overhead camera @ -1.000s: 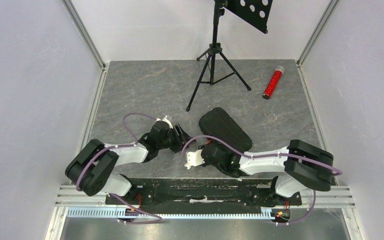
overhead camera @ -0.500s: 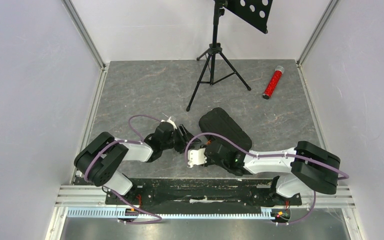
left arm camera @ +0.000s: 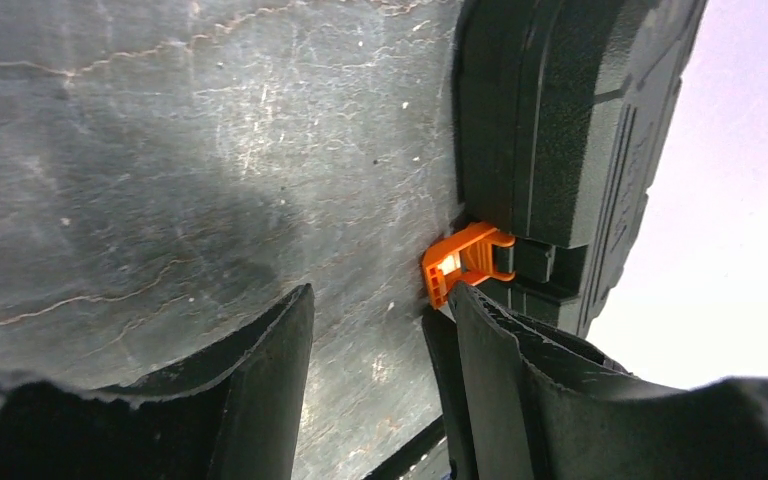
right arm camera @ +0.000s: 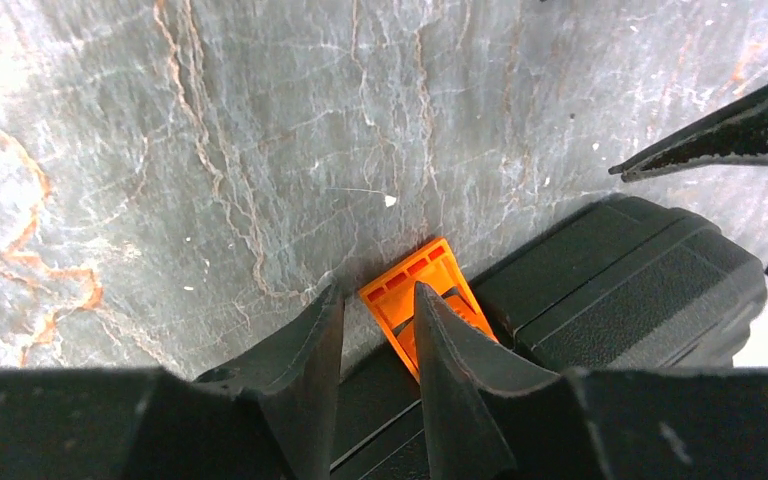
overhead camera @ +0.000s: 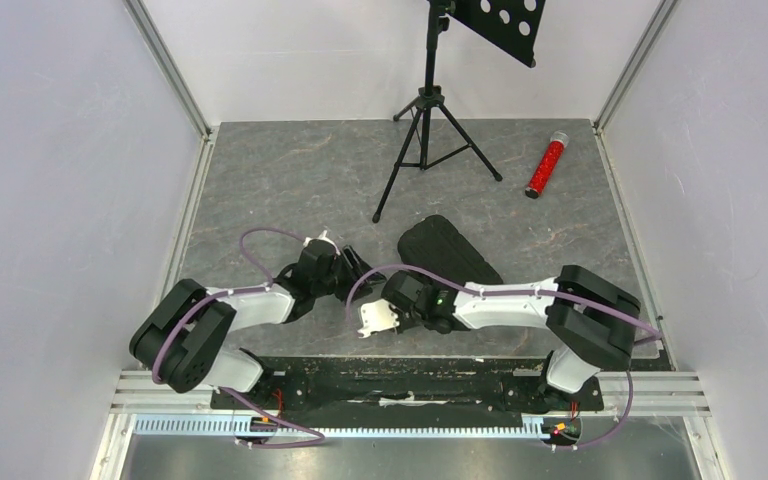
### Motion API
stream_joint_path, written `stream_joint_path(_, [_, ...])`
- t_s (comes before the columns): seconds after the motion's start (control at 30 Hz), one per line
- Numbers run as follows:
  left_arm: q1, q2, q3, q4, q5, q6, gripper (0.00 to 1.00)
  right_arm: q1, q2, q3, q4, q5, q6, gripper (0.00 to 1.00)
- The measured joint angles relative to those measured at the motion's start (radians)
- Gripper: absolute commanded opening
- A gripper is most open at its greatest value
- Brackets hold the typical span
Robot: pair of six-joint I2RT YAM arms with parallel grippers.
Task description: Pack the tool kit
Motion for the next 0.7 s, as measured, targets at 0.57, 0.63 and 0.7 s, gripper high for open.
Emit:
stream_joint_path(0.57, [0.004, -0.015, 0.047, -0.085, 0.022, 0.071, 0.6, -0.066, 0.085, 0.189, -0.331, -0.097, -0.038, 0.29])
stream_joint_path(0.63, [0.004, -0.015, 0.051, -0.085, 0.024, 0.071, 0.6, -0.069, 0.099, 0.198, -0.332, -0.108, -0.046, 0.26])
stream_joint_path(0.7, [0.004, -0.015, 0.053, -0.085, 0.028, 0.071, 0.6, -0.074, 0.114, 0.21, -0.333, -0.118, -0.054, 0.25])
